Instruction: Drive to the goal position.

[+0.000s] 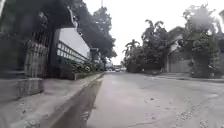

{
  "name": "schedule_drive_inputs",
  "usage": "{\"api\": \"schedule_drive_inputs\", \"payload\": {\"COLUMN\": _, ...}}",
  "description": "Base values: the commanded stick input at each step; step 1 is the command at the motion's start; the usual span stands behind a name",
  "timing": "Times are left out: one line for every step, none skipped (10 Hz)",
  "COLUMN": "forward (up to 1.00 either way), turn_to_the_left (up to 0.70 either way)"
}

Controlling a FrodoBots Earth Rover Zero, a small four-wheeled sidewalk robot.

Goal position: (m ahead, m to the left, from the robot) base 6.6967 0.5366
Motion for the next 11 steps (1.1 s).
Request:
{"api": "schedule_drive_inputs", "payload": {"forward": 0.7, "turn_to_the_left": 0.0}}
{"api": "schedule_drive_inputs", "payload": {"forward": 0.7, "turn_to_the_left": 0.0}}
{"api": "schedule_drive_inputs", "payload": {"forward": 0.7, "turn_to_the_left": 0.0}}
{"api": "schedule_drive_inputs", "payload": {"forward": 0.7, "turn_to_the_left": 0.0}}
{"api": "schedule_drive_inputs", "payload": {"forward": 0.7, "turn_to_the_left": 0.0}}
{"api": "schedule_drive_inputs", "payload": {"forward": 0.7, "turn_to_the_left": 0.0}}
{"api": "schedule_drive_inputs", "payload": {"forward": 0.7, "turn_to_the_left": 0.0}}
{"api": "schedule_drive_inputs", "payload": {"forward": 0.7, "turn_to_the_left": 0.0}}
{"api": "schedule_drive_inputs", "payload": {"forward": 0.7, "turn_to_the_left": 0.0}}
{"api": "schedule_drive_inputs", "payload": {"forward": 0.7, "turn_to_the_left": 0.0}}
{"api": "schedule_drive_inputs", "payload": {"forward": 0.7, "turn_to_the_left": 0.0}}
